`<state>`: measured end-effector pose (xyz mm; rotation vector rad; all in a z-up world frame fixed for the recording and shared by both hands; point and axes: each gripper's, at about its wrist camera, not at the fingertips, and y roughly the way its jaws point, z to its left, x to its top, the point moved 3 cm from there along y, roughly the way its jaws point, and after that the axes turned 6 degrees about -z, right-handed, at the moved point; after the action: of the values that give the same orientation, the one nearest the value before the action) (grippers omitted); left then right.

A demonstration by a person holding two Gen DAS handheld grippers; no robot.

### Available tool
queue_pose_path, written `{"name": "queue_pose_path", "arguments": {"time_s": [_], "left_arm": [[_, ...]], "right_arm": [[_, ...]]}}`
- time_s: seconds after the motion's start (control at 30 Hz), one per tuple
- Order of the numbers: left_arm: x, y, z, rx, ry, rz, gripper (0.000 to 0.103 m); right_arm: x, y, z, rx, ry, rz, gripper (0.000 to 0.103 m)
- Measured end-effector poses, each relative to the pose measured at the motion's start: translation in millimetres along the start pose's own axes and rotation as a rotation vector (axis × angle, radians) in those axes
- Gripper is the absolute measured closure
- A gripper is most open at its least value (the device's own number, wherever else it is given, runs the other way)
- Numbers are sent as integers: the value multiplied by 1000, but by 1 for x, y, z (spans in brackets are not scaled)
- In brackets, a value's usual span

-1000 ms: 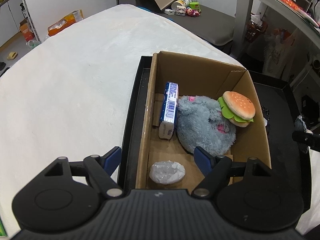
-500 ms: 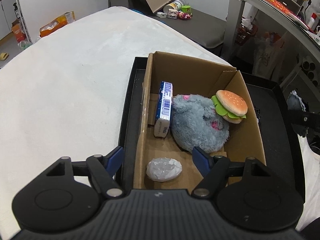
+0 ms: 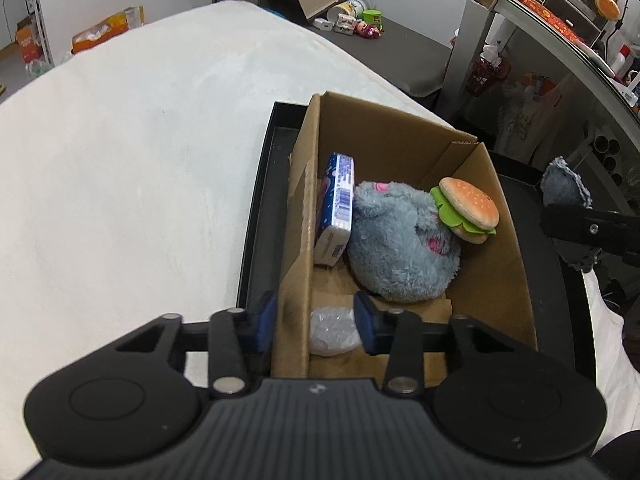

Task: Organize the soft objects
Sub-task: 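Carry the denim plush into the box and release it with the right gripper, then grasp the black-and-white plush with the right gripper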

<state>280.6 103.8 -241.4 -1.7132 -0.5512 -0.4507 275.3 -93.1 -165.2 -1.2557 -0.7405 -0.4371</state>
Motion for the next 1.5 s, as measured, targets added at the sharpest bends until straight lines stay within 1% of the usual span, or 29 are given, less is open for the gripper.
{"name": "queue_pose_path", "arguments": {"time_s": [0.3, 0.37, 0.5, 0.63, 0.83, 1.07, 1.27, 1.33, 1.4, 1.5], "left_arm": [[-5, -1, 10, -16, -7, -3, 85], [-6, -2, 11, -16, -10, -5, 87], [-6, -2, 14, -19, -16, -7, 87], [-6, -2, 12, -18, -12, -7, 87], [-3, -5, 8, 4, -2, -10, 87], [2, -8, -2, 29, 13, -31, 82], [5, -5, -7, 54, 5, -22, 73], [5, -5, -9, 65, 8, -21, 70], [5, -4, -13, 75, 17, -20, 65], [5, -3, -18, 87, 27, -20, 62]], "right_arm": [[-10, 14, 25, 33, -18, 56, 81], [-12, 16, 29, 34, -22, 67, 79], [-13, 20, 33, 51, -14, 85, 74], [-13, 19, 33, 63, 3, 87, 63], [-11, 11, 24, 60, 10, 62, 62], [-10, -4, -2, 26, 24, 21, 62], [-18, -9, -38, -24, 66, 17, 62], [-21, -9, -46, -33, 75, 18, 62], [-23, -9, -53, -38, 85, 17, 62], [-25, -8, -60, -41, 96, 14, 62]]}}
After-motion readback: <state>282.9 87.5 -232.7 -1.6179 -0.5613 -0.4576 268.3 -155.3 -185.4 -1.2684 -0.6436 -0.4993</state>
